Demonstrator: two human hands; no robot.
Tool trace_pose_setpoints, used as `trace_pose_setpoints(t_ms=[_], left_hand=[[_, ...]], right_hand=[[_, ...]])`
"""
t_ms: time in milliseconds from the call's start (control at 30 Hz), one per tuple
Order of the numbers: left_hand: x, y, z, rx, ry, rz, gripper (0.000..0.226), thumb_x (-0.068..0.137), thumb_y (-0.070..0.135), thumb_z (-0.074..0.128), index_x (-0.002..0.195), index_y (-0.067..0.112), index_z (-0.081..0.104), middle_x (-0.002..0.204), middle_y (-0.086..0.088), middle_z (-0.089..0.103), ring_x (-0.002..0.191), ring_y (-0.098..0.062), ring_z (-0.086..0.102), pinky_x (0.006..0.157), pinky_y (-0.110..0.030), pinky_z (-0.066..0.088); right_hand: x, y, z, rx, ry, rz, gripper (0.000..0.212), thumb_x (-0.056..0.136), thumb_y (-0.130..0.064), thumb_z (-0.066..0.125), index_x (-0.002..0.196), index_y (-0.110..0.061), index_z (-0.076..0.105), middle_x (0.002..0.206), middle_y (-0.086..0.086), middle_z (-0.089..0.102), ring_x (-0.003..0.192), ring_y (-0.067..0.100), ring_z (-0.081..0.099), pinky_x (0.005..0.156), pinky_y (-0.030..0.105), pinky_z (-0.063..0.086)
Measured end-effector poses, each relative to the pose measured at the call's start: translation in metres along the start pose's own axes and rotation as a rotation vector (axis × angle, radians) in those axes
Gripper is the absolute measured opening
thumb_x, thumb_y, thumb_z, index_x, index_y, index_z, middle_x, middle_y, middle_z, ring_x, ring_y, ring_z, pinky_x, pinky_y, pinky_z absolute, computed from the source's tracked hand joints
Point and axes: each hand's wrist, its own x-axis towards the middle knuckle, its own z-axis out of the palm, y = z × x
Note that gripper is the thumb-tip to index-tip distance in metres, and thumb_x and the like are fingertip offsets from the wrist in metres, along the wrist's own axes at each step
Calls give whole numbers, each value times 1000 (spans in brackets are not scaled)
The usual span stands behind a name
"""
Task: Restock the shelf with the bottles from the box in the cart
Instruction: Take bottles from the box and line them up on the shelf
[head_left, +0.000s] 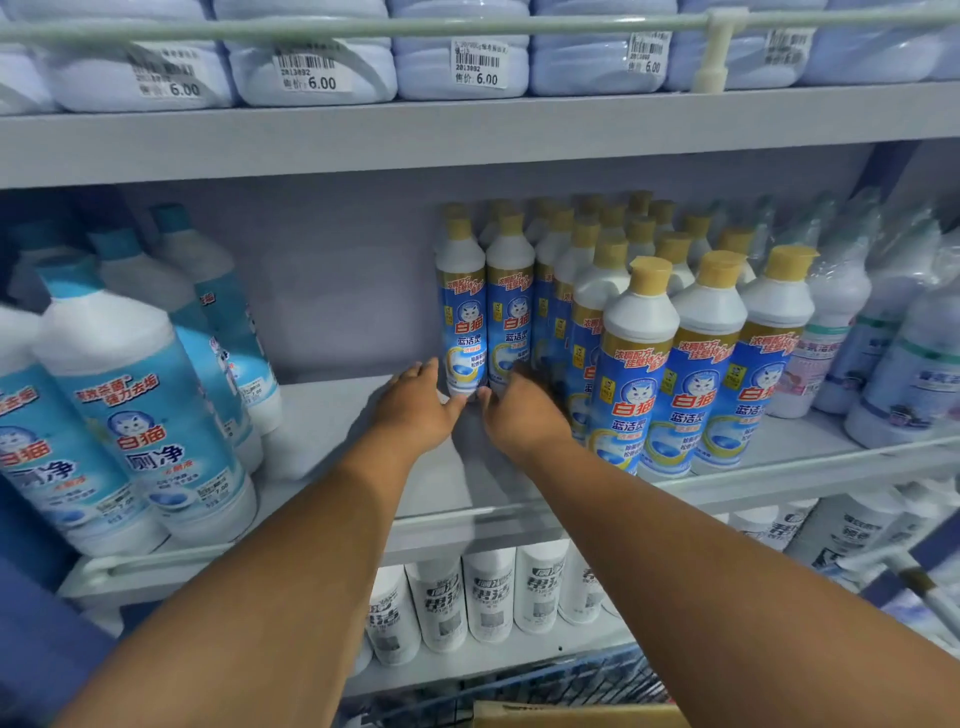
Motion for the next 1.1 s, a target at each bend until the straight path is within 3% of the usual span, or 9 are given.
trace_pose_setpoints(t_ms=[67, 133, 267, 400, 600, 767, 1100], left_hand=[[-14, -1, -6, 156, -33, -2, 76, 98, 58, 43, 159, 22, 15, 166, -5, 12, 153, -27, 11, 122, -41, 16], [-30, 0, -12, 254, -35, 11, 72, 100, 59, 35, 159, 26, 11, 167, -2, 4, 154, -26, 3, 123, -43, 11], [-69, 3, -20, 304, 24, 8, 69, 99, 61, 31, 159, 30, 14, 167, 1, 7, 154, -23, 4, 123, -43, 12], [-118, 14, -25, 300, 63, -11, 68, 100, 59, 33, 158, 28, 18, 167, 0, 12, 153, -22, 9, 123, -41, 12], [-197, 38, -11, 335, 110, -29, 69, 98, 59, 38, 157, 26, 24, 165, -6, 18, 151, -27, 14, 122, -42, 15], [-259, 70, 5, 323, 112, -17, 68, 98, 57, 42, 157, 27, 25, 165, -6, 18, 152, -27, 13, 123, -41, 13], [-350, 123, 67, 226, 78, -33, 66, 99, 54, 45, 156, 24, 30, 164, -5, 22, 151, -25, 17, 122, -40, 18]], right_hand=[[-10, -2, -11, -57, -101, -33, 44, 96, -42, 48, 131, -16, 48, 126, 10, 61, 118, 31, 57, 100, 42, 47], [-19, -3, -19, -167, -163, -76, 50, 100, -40, 45, 140, -11, 38, 136, 15, 52, 124, 33, 51, 102, 45, 45], [-50, -3, -33, -328, -207, -198, 66, 100, -48, 40, 153, -15, 22, 162, 9, 13, 144, 36, 23, 111, 51, 31], [-87, 12, -46, -399, -216, -332, 70, 100, -53, 35, 157, -18, 13, 165, 4, -3, 151, 32, -2, 119, 49, 12], [-148, 56, -71, -452, -237, -431, 71, 99, -56, 31, 157, -20, 11, 165, 6, -5, 151, 30, -10, 122, 47, 5], [-193, 99, -96, -452, -206, -472, 72, 98, -58, 31, 156, -18, 15, 165, 9, 1, 151, 31, -4, 121, 48, 11], [-273, 195, -127, -440, -259, -438, 70, 100, -57, 31, 157, -21, 12, 165, 6, 4, 151, 28, -3, 122, 46, 10]])
